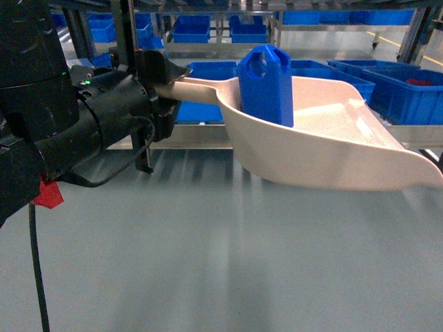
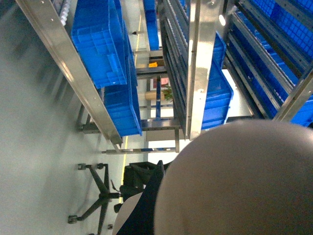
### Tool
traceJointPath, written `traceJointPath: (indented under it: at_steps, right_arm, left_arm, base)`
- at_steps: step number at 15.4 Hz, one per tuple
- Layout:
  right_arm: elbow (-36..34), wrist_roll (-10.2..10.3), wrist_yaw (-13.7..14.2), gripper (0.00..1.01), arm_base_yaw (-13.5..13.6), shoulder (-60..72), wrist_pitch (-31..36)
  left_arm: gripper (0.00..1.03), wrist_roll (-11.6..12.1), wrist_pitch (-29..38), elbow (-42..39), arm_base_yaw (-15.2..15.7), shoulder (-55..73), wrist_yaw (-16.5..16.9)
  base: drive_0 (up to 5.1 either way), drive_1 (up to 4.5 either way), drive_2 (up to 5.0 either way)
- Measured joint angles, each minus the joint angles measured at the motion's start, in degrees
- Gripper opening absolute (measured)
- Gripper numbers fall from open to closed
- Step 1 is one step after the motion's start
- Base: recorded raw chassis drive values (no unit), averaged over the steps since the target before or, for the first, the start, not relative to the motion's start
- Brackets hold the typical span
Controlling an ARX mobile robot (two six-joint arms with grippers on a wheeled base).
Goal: Place part in tray to right shelf
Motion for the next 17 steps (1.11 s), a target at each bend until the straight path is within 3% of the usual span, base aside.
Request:
traceJointPath:
  at_steps: [14,17]
  right_arm:
    - [0.0,0.0,0.0,0.98,0.0,0.0,-0.1]
    - [0.0,0.0,0.0,0.98,0.0,-0.2,0.0]
  left_arm:
    - [0.14,0.0,-0.2,-0.1,0.0,0.0,0.0]
    - [0.14,0.0,0.0,-0.1,0.0,0.0,0.1]
  base:
    - [0.0,0.0,0.0]
    - [-0.1,3.62,-3.9]
